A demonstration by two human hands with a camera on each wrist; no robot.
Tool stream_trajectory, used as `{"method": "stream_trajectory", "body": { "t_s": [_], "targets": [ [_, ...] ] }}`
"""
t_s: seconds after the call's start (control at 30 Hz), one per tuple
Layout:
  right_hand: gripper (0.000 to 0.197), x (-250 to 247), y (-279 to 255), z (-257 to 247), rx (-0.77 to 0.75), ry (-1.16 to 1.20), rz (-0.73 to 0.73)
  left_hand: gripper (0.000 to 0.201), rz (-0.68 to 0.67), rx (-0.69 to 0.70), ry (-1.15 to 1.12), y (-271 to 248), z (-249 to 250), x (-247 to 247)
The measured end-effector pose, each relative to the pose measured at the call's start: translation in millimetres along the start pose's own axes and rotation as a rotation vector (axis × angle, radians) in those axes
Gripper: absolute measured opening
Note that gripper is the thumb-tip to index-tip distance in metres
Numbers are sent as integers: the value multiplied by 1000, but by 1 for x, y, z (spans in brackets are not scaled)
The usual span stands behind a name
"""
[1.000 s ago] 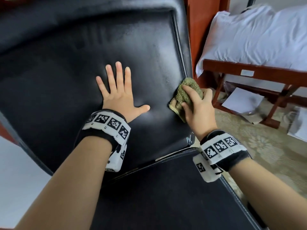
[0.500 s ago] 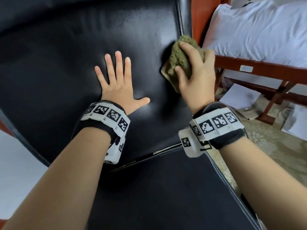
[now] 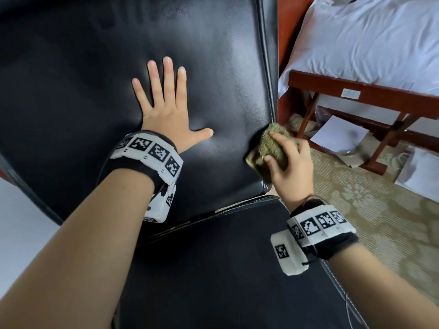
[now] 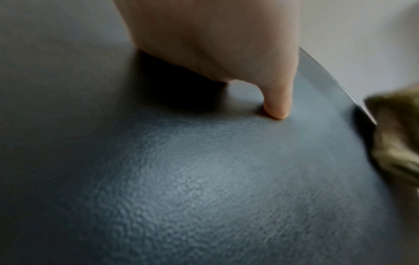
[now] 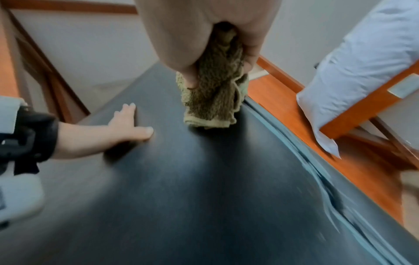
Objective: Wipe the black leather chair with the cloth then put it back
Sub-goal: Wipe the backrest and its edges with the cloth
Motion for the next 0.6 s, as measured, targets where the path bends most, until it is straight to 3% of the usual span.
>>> {"method": "stream_trajectory", "body": {
  "t_s": [0.07, 0.17, 0.4, 0.6],
  "targets": [
    [44, -6, 18, -17, -72, 22, 63, 123, 0, -1, 4, 0, 0, 0],
    [45, 0, 48, -33, -101, 3, 35, 123, -2, -1, 2, -1, 1, -1],
    [43, 13, 36, -12, 65, -25, 49, 123, 14, 2, -3, 0, 1, -1],
    [45, 6, 18, 2, 180, -100, -76, 123, -2, 4, -16, 1, 0, 0]
  ]
}}
Point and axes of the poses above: each hand's wrist, its own y-axis towards the middle knuckle, its own x-axis out of the palm, z = x × y, the point moved 6 cm from there along y, towards the middle knuckle, and after that the axes turned 14 degrees about y, right-handed, at the moved point
